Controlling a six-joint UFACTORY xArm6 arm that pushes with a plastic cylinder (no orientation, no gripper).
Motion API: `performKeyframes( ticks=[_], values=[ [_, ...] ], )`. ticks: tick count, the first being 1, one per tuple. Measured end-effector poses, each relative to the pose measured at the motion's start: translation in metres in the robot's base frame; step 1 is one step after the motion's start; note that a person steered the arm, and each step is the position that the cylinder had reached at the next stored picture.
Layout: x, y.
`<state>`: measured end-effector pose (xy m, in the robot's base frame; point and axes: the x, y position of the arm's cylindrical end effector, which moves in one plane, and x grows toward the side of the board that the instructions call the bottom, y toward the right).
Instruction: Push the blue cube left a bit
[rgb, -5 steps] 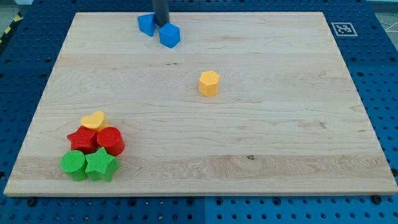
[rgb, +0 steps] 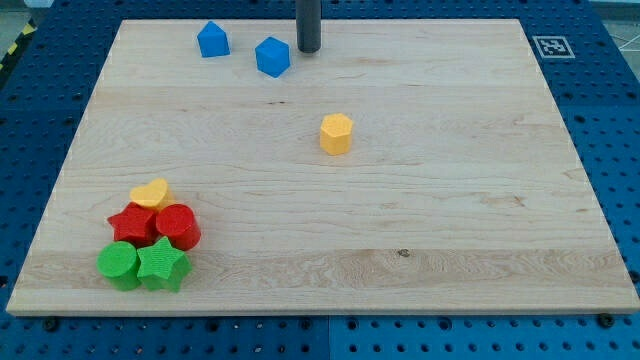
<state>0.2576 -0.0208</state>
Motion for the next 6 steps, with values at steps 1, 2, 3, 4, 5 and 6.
performKeyframes(
  ticks=[1,2,3,4,5,6],
  values=[
    [0.011,-0.003],
    [0.021,-0.009],
    [0.028,-0.021],
    [0.034,-0.037],
    [0.048,-0.025],
    [0.067,0.065]
  ],
)
